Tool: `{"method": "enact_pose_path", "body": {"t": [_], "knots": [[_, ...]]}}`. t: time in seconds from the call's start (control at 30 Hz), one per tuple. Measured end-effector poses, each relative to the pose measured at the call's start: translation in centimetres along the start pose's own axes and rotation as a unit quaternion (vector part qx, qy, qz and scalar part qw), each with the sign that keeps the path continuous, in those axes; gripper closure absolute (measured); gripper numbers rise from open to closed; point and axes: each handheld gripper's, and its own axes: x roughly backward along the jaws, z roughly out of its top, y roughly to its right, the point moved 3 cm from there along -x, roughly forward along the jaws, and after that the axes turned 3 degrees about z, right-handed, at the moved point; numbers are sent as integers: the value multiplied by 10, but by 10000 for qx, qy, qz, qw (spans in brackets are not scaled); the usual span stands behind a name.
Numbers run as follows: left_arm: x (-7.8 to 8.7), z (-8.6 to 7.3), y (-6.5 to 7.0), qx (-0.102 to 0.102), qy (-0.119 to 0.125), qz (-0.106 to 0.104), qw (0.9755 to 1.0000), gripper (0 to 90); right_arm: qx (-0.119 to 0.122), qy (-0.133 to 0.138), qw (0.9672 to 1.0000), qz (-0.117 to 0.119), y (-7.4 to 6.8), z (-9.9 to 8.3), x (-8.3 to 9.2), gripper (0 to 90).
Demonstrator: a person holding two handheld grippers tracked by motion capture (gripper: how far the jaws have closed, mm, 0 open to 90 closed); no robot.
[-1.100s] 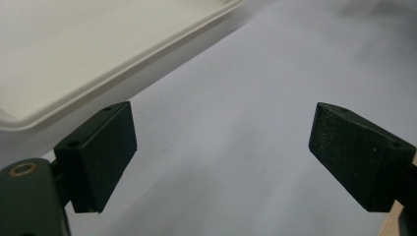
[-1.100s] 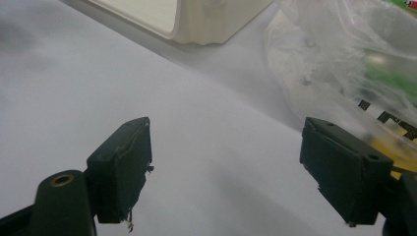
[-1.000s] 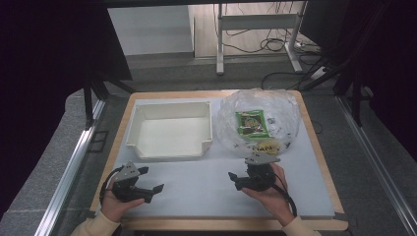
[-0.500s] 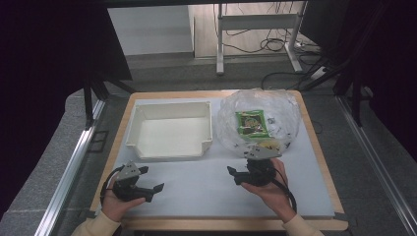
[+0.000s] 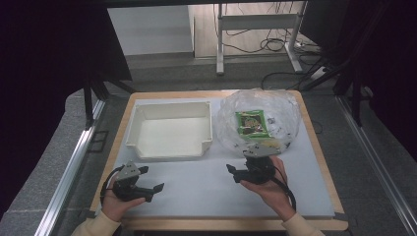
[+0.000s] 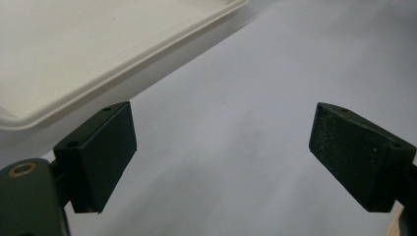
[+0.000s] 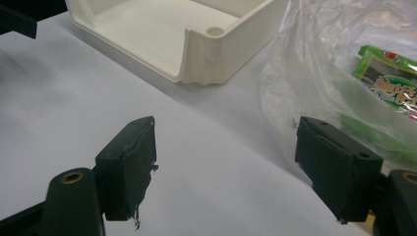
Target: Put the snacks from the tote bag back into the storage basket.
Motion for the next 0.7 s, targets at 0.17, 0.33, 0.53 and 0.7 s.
{"method": "enact_pose_path", "body": {"t": [0.17,0.33,0.53,0.7], "knots": [[0,0,0,10,5,-2,10000,107,7,67,9999,-85,4,7,5,238],[0,0,-1,24,22,-3,10000,107,-5,87,9999,-94,7,15,7,238],[1,0,0,15,23,-7,10000,107,-8,94,9998,-147,7,20,7,246],[1,0,-1,11,17,-8,10000,107,-53,120,9998,-133,10,26,7,257]]}}
